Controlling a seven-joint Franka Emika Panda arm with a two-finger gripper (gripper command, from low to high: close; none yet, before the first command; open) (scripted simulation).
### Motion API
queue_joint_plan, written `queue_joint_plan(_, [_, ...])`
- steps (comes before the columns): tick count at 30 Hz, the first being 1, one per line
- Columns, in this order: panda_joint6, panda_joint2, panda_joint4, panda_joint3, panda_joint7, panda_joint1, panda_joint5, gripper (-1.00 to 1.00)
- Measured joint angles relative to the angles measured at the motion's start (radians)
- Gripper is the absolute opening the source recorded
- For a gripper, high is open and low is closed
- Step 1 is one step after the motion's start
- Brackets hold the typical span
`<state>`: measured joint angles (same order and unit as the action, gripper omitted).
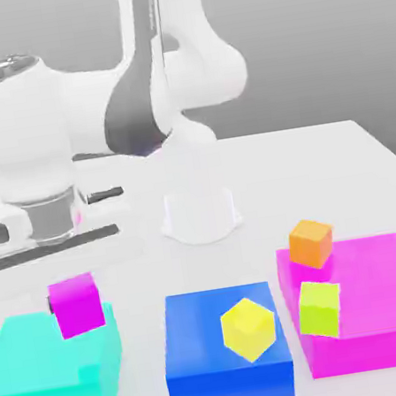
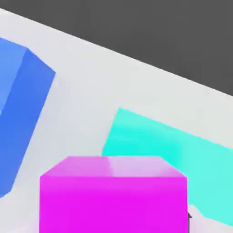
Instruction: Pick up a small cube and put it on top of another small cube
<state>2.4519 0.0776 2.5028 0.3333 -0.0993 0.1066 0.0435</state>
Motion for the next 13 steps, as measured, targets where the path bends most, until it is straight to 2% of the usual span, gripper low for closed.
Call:
queue_joint_plan(5, [-0.127, 0.062, -0.049, -0.125, -0.048, 0.137, 0.001, -1.00])
queue_joint_plan(9, [-0.004, -0.029, -0.007, -0.143, -0.030, 0.166, -0.035, -1.00])
queue_joint_plan(10, [0.027, -0.052, 0.002, -0.142, -0.026, 0.170, -0.040, 1.00])
queue_joint_plan(13, [0.027, -0.052, 0.002, -0.142, -0.026, 0.171, -0.040, 1.00])
